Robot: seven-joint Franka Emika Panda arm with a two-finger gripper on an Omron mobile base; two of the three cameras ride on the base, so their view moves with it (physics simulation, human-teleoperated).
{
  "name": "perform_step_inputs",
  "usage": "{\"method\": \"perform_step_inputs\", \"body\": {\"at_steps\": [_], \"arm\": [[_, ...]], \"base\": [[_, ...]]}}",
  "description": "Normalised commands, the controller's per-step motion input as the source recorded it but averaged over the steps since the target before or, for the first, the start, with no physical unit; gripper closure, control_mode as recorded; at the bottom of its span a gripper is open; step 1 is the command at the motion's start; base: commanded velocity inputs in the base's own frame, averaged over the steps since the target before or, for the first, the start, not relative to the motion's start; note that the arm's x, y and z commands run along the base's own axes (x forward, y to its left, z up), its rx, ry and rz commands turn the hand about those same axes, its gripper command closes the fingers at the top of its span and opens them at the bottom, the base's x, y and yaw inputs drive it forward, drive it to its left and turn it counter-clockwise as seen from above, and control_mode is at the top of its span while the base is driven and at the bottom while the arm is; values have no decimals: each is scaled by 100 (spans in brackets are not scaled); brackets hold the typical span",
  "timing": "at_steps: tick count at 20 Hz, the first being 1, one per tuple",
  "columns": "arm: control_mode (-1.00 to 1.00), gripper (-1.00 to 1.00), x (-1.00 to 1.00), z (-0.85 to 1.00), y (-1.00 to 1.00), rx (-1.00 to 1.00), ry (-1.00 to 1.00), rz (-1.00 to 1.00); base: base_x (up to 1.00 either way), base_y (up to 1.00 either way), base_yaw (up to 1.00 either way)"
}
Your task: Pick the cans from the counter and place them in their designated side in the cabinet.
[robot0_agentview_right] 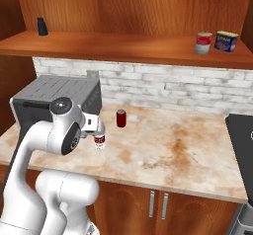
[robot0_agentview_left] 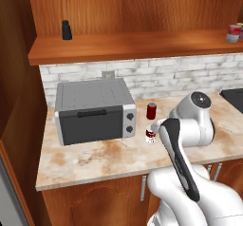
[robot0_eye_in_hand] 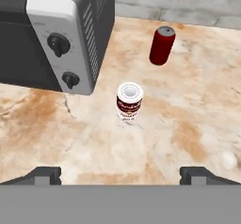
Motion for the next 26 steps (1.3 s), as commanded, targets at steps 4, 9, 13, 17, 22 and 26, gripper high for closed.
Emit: {"method": "perform_step_inputs", "body": {"at_steps": [4,9,13,17,22,26], "arm": [[-100,-100,25,-20,0,0,0,0],[-100,-100,22,-15,0,0,2,0],[-100,-100,22,-10,0,0,5,0],[-100,-100,21,-8,0,0,7,0],[-100,-100,18,-12,0,0,2,1],[-100,-100,15,-20,0,0,0,1]], "base": [[0,0,0],[0,0,0],[0,0,0],[0,0,0],[0,0,0],[0,0,0]]}}
